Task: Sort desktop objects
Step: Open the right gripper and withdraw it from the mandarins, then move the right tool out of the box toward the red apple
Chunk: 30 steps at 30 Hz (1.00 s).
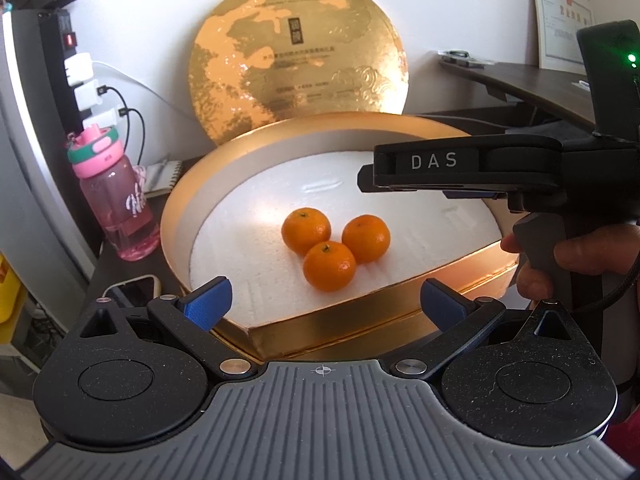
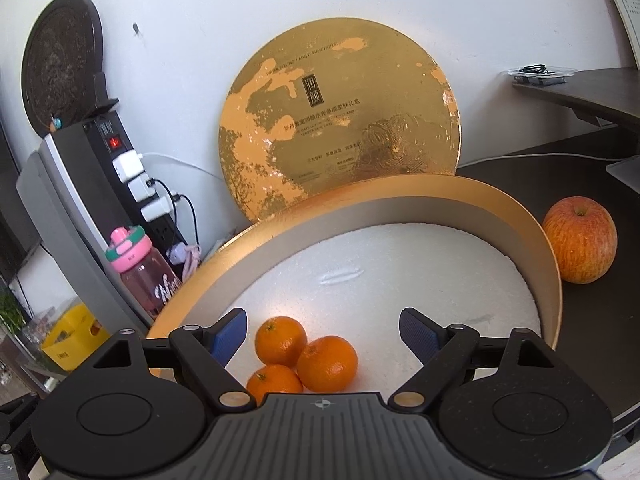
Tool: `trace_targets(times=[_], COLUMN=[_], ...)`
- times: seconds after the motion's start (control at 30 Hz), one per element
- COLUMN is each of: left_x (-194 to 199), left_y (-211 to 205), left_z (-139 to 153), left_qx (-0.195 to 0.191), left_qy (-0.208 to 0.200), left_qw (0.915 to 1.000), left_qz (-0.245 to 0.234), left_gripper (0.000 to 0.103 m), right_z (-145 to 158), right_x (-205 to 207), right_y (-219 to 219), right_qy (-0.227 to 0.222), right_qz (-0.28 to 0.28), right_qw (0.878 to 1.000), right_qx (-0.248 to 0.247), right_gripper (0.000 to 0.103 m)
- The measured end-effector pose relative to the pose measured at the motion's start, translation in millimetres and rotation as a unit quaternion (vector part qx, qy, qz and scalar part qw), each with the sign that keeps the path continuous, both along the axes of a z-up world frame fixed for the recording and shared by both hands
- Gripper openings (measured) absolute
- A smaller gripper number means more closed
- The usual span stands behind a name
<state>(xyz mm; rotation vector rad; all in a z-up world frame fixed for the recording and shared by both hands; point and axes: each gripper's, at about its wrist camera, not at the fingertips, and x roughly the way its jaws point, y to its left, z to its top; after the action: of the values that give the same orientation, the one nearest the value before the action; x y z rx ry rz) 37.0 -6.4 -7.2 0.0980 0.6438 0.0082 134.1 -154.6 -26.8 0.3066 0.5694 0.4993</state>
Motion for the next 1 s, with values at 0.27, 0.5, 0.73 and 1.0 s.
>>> trace_targets(times=[0.27,0.5,0.73,1.0], left_x=[10.2,27.3,35.8,37.5], left_y=[-0.4,-8.9,-24.2,-22.6], left_z=[0.5,-2.5,2.4,2.1], left_qx=[-0.009,0.006,0.034,0.027], left_qy=[0.013,0.036,0.027,0.025], left_qw=[0.9993,0.9972,0.9967,0.9973], left_qz=[0.034,0.066,0.068,0.064], left_gripper=[0.103,0.103,0.103,0.103], right_z=[2.7,0.3,-1.7,-4.1], right_x=[-4.9,-5.2,-3.0,-1.2], right_y=[-9.6,-25.4,-42.0,-46.6], right_qy=[-0.023,-0.034,-0.039,-0.031], right_qz=[-0.011,-0.029,-0.044,-0.058], right_qw=[0.999,0.997,0.993,0.992], right_qx=[0.033,0.070,0.106,0.111], right_gripper=[0.086,0.086,0.086,0.087])
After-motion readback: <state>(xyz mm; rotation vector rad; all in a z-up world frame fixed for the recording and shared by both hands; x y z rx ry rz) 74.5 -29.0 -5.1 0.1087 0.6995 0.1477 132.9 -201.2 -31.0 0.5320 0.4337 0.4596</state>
